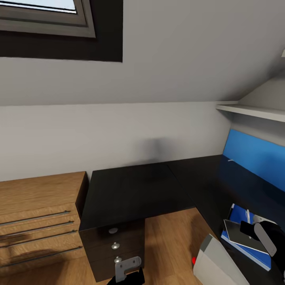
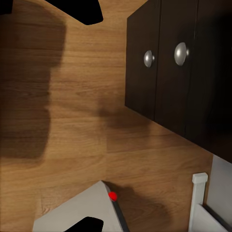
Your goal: In the bedroom, organize the workspace by keeping the computer under the desk, ensuring the monitor is on the desk, placing the keyboard on the desk next to the monitor, placing the mouse on the desk next to the keyboard, moving the folder from the swivel chair onto the desk next to the mouse, stacking the notebook on top of the folder with the pen on top of the notebook, and positioning the swivel chair next to the desk.
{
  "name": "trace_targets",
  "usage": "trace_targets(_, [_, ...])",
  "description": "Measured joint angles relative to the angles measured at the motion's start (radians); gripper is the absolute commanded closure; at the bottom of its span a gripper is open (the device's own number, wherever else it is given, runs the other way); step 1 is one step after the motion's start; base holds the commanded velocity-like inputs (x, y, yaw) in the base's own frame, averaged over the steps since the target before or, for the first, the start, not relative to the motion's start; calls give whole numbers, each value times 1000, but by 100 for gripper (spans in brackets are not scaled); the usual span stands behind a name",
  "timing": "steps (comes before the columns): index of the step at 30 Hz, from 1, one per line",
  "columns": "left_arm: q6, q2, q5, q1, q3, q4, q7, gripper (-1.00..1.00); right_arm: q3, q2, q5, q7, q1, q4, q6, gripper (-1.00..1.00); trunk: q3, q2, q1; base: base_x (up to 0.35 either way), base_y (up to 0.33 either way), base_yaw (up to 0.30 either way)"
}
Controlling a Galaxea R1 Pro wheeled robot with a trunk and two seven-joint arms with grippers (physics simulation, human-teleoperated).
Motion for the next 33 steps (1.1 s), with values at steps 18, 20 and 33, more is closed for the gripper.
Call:
trace_targets(18, [1, 0, 0, 0, 3, 3, 1, -100, -6, -1, 1, -1, 0, -3, -6, 100, -28, -63, 35, 0, 0, 0])
trace_targets(20, [1, -1, 0, 0, 3, 3, 1, -100, -7, -1, 1, 0, 0, -3, -13, 100, -35, -77, 42, 0, 0, 0])
trace_targets(33, [1, -1, -1, 0, 2, 3, 1, -100, -8, -1, 2, 1, 0, -3, -93, 100, -53, -119, 65, 0, 0, 0])
